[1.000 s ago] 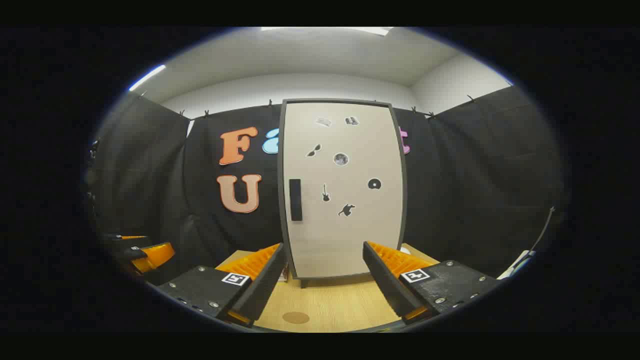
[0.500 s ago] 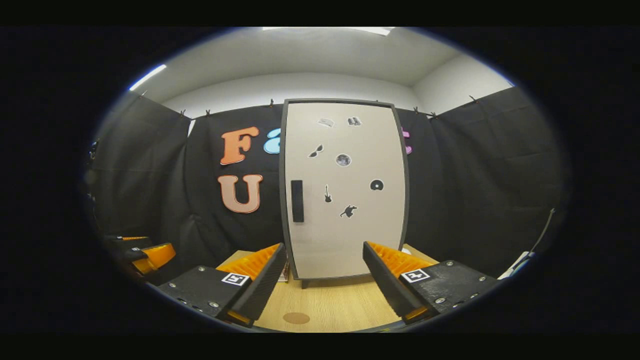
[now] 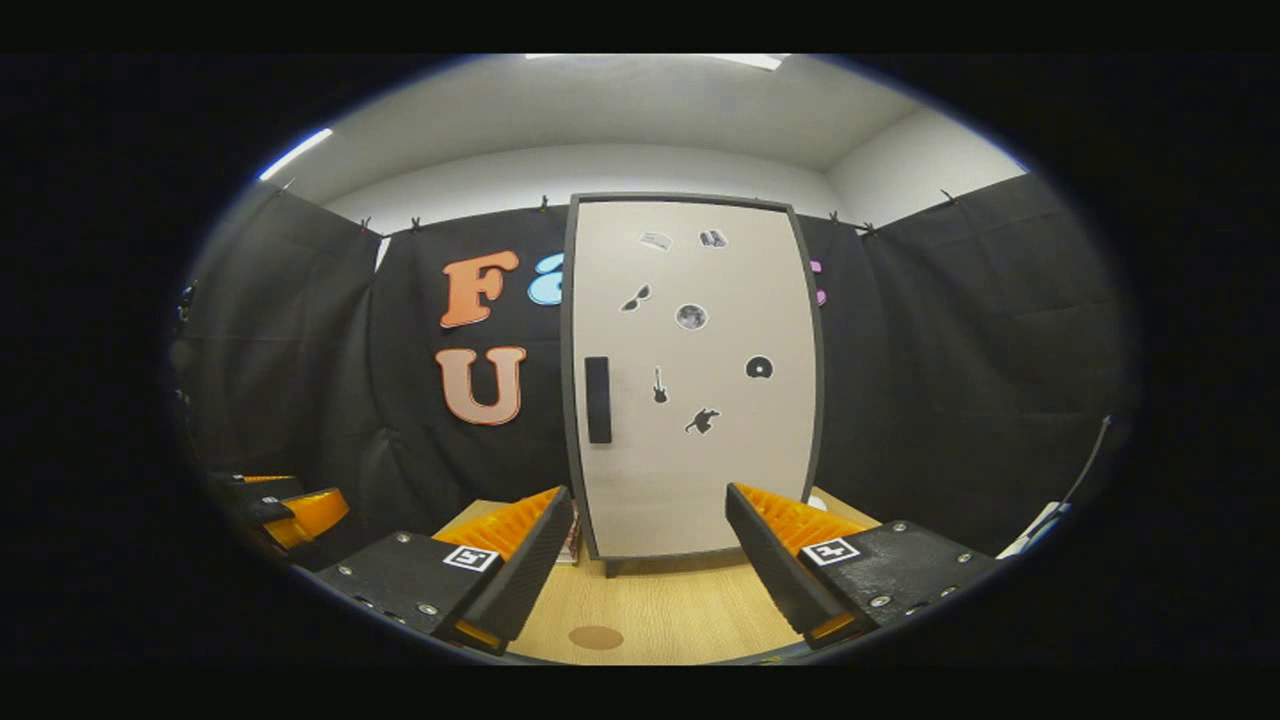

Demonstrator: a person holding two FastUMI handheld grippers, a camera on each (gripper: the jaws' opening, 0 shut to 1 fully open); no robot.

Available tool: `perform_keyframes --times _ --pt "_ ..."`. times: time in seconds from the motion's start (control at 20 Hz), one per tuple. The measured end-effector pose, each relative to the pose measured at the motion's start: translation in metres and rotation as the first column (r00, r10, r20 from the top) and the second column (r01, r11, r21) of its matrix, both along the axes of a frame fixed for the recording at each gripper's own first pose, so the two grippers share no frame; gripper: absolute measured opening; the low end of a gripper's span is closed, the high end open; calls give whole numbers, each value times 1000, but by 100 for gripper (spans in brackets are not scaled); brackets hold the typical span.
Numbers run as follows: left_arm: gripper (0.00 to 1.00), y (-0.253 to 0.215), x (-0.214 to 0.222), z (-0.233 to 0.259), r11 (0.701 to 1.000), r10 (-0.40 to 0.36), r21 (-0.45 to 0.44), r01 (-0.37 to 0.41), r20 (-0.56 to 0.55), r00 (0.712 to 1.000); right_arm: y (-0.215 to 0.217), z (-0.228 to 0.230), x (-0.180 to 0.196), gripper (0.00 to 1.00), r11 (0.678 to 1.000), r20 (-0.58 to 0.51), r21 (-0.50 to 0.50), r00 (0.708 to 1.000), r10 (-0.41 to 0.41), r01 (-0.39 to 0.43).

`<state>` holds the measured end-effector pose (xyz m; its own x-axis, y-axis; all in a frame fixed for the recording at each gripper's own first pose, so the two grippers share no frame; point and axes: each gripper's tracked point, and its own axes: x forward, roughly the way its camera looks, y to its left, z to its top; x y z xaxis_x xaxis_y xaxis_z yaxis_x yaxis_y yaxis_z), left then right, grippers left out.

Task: Open the cabinet door with the right hand, grasp the bottle in the cabinet with the left hand and place it on the coaster, then close the cabinet door with the right hand.

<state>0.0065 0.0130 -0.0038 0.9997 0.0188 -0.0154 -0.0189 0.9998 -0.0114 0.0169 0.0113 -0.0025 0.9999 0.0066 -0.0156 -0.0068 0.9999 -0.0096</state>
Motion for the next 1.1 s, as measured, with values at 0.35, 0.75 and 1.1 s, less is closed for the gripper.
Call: perform_keyframes --times 0.35,0.75,1.1 --pt "94 12 7 -11 1000 12 0 -12 -29 1000 11 8 46 95 1000 11 7 1000 20 -20" --pt "96 39 33 -23 999 45 3 -45 -55 997 38 32 146 94 998 41 -5 997 57 -57" --pt "96 79 55 -34 993 115 1 -115 -83 990 60 34 231 95 997 28 -19 996 80 -80"
